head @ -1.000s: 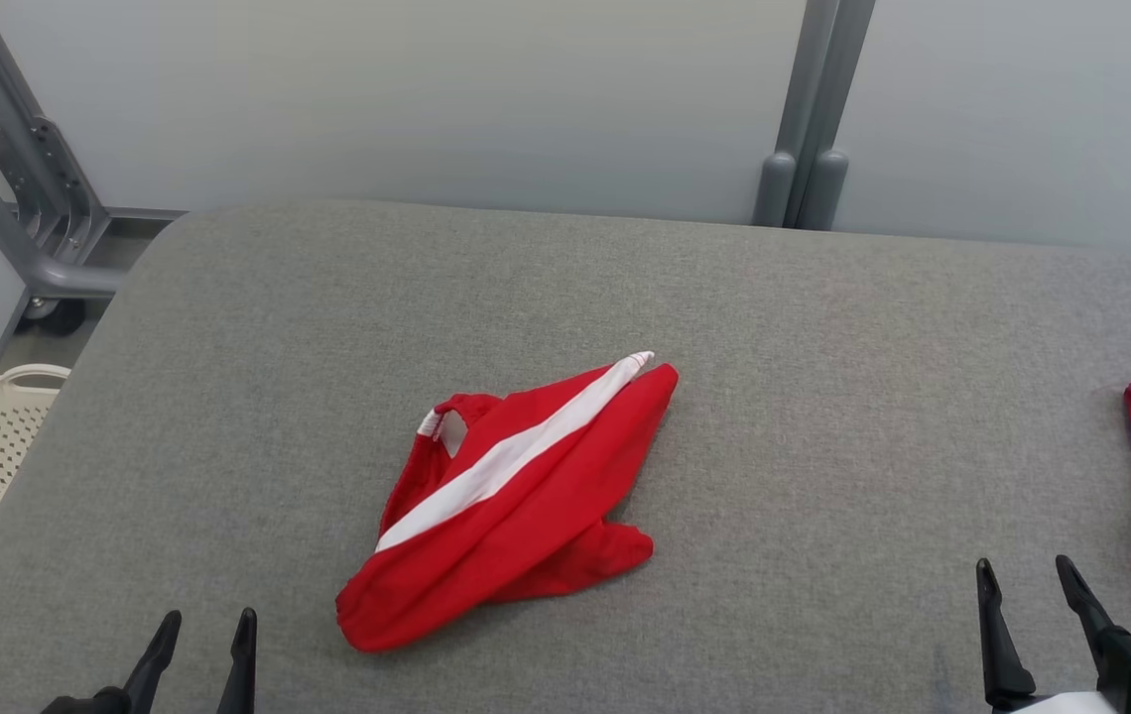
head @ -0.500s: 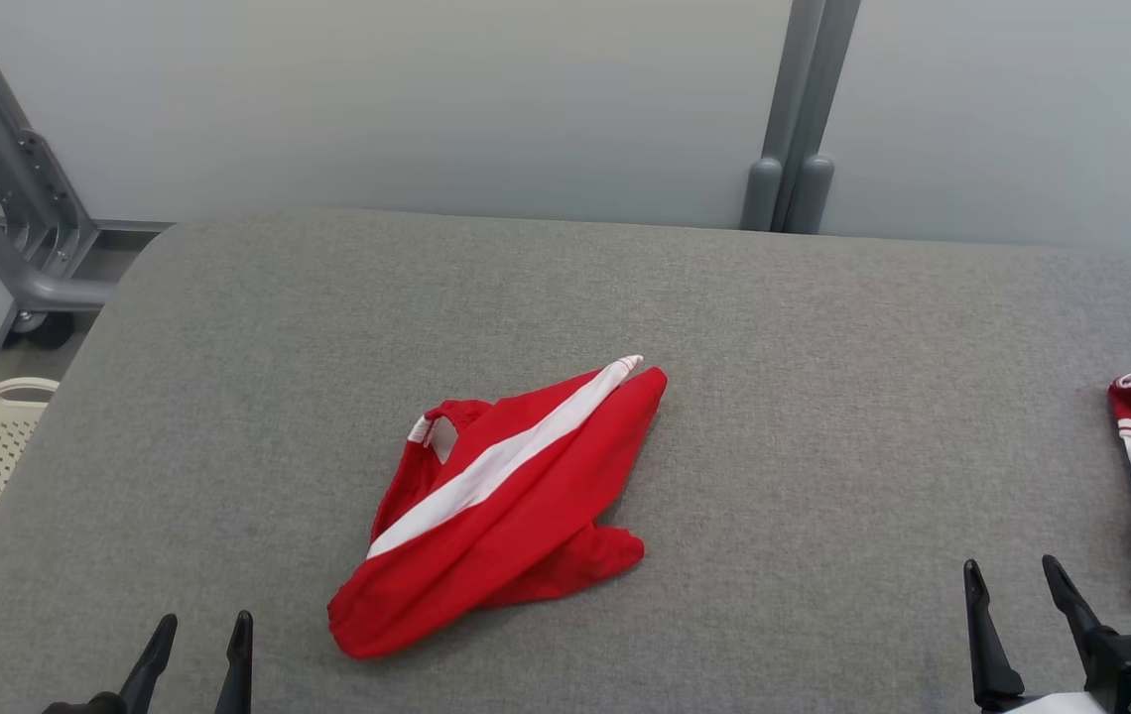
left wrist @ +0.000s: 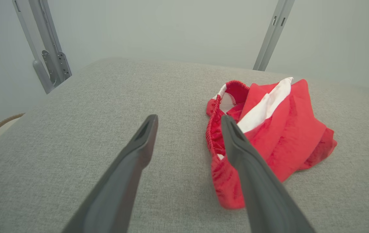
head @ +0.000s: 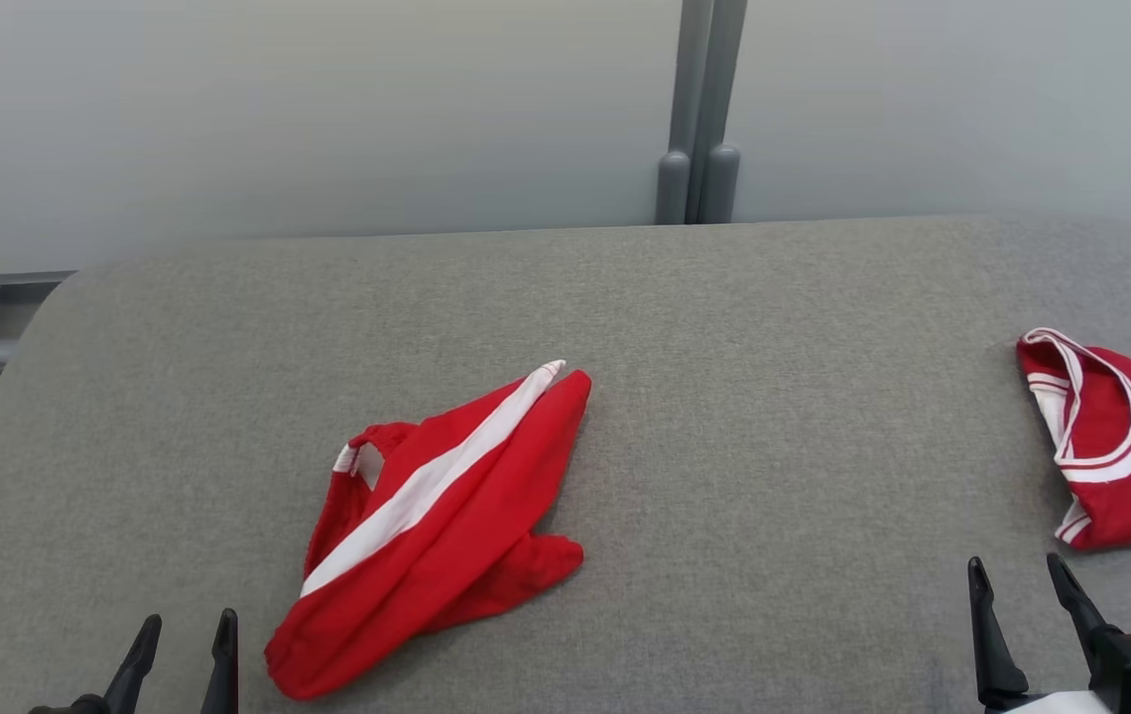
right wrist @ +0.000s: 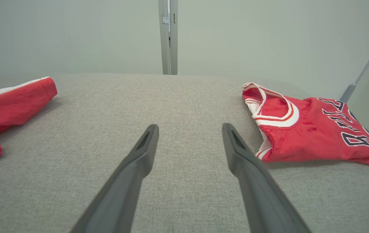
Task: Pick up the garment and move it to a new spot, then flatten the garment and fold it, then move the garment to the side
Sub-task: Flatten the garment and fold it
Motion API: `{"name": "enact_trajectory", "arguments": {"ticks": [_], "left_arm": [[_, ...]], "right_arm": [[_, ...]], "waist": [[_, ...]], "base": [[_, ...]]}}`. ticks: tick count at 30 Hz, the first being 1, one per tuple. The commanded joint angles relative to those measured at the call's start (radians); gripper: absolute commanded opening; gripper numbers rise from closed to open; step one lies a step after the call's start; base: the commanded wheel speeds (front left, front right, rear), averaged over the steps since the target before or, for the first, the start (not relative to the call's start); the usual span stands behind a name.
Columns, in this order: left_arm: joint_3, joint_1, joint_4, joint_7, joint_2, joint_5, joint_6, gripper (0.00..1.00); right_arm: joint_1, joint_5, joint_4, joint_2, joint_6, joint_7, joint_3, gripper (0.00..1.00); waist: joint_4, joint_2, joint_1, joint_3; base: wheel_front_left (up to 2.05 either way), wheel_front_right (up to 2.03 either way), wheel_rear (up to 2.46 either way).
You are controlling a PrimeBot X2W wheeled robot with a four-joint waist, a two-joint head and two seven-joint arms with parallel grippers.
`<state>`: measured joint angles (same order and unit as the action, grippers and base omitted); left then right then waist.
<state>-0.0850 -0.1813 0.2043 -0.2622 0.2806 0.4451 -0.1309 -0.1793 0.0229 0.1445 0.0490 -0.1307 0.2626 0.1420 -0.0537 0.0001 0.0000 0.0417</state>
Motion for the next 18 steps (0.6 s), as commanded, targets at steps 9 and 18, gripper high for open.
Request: {"name": "enact_trajectory", "arguments": {"ticks": [9,18], "left_arm": [[0.005,0.007,0.006,-0.003,-0.004,0.007,0.0,1.0],[-0.004,0.011,0.012,-0.003,-0.005,0.01,0.0,1.0]], "right_arm": [[-0.005,-0.008,-0.008,0.003,0.0,0.003,0.005,1.0],[-0.004,-0.008,-0.007,0.003,0.0,0.003,0.008,1.0]], "waist": [[0.068,-0.0001,0.0,-0.006],[0.053,-0.0001,0.0,-0.009]], "base": [[0.0,0.0,0.0],[0.0,0.0,0.0]]}}
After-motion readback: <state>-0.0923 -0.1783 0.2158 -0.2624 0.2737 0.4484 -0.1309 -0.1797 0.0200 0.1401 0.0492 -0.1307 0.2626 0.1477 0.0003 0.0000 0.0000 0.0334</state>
